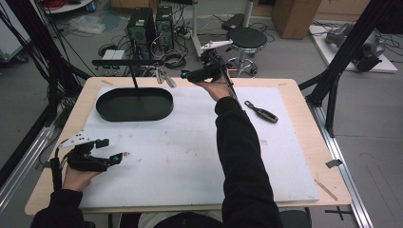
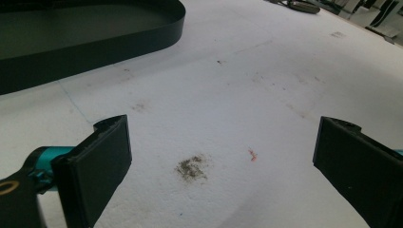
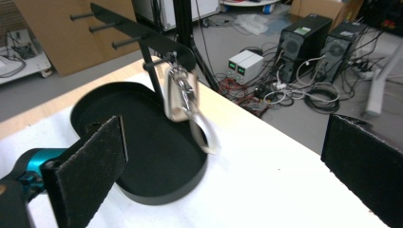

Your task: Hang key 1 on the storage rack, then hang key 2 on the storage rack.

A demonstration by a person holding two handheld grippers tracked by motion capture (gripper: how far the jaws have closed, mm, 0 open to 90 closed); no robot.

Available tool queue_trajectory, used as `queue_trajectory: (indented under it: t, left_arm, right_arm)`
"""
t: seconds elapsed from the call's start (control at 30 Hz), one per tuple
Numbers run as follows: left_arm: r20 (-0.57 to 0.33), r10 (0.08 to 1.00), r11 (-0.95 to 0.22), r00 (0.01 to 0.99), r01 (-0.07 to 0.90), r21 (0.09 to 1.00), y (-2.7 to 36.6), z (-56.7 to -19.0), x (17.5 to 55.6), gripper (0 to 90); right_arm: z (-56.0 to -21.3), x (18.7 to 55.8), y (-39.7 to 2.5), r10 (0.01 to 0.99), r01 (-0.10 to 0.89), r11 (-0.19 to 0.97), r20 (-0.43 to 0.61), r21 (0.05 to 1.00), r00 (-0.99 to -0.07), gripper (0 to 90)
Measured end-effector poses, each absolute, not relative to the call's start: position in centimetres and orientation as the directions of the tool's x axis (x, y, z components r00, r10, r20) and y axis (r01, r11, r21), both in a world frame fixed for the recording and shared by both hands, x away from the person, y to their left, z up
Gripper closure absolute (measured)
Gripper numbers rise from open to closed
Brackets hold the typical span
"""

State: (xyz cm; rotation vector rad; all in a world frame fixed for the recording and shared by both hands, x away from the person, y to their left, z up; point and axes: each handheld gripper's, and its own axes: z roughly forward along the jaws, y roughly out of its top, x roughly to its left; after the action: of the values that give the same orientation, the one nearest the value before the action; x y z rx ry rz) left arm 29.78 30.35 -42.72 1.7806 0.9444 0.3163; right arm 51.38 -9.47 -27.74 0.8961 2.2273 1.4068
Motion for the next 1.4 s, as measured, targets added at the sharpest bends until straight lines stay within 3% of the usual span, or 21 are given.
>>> queue_trajectory:
  t: [0.7,1.4]
  left_arm:
    - [-0.213,0.727,-0.146,0.653,0.451,0.88,30.3,-42.7,29.8,6.0]
    - [-0.211,0.727,-0.152,0.653,0.453,0.879,30.3,-42.8,29.8,5.9]
  right_arm:
    - [-30.6,50.0,-15.7,0.707,0.328,0.343,-0.011,0.88,-0.707,0.7]
    - [-34.7,50.8,-26.3,0.856,0.47,0.263,0.021,0.843,-0.517,0.7]
